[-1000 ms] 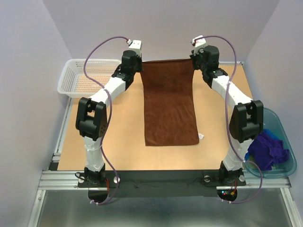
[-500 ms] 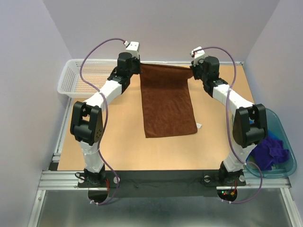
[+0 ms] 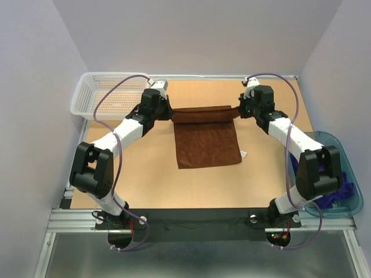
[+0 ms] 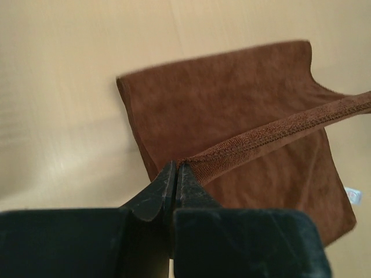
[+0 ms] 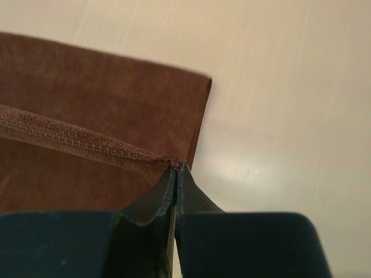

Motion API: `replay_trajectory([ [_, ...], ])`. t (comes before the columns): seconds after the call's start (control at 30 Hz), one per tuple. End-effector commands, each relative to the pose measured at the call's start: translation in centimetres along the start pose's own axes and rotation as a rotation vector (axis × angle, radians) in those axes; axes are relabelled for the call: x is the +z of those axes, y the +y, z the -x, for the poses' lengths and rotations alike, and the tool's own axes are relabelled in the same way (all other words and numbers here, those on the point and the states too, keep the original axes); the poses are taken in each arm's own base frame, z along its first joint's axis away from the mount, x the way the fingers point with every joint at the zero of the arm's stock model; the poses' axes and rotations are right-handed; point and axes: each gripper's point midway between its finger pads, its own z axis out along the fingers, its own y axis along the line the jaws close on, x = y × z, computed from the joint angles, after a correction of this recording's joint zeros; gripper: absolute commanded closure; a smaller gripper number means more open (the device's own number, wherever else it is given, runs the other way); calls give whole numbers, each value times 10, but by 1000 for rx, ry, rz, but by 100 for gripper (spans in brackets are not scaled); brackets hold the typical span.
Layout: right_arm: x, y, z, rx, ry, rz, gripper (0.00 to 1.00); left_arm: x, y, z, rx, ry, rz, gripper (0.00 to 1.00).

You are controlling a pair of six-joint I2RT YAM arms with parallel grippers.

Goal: Fold and stack the towels
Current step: Fold the towel

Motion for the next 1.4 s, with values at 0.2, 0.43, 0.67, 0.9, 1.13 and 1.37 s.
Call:
replay_trajectory([
  [0.2,-40,-9,-49,238,134,-120,99,-42,-9,-32,-118,39,-25,100],
  [0.43,-57,-6,-49,293,125,-126,100,-62,-23,-50,-148,62,-75,100],
  [0.67,-66,-4,-52,334,126,-133,100,-73,-28,-53,-151,53,-75,100],
  [0.9,-60,1,-108,437,249,-172,100,-69,-25,-118,-219,164,-59,100],
  [1.13,-47,13,-159,493,405,-159,99,-61,-13,-170,-273,260,-4,100],
  [1.37,-38,15,-181,480,472,-158,100,-46,3,-183,-263,277,72,100],
])
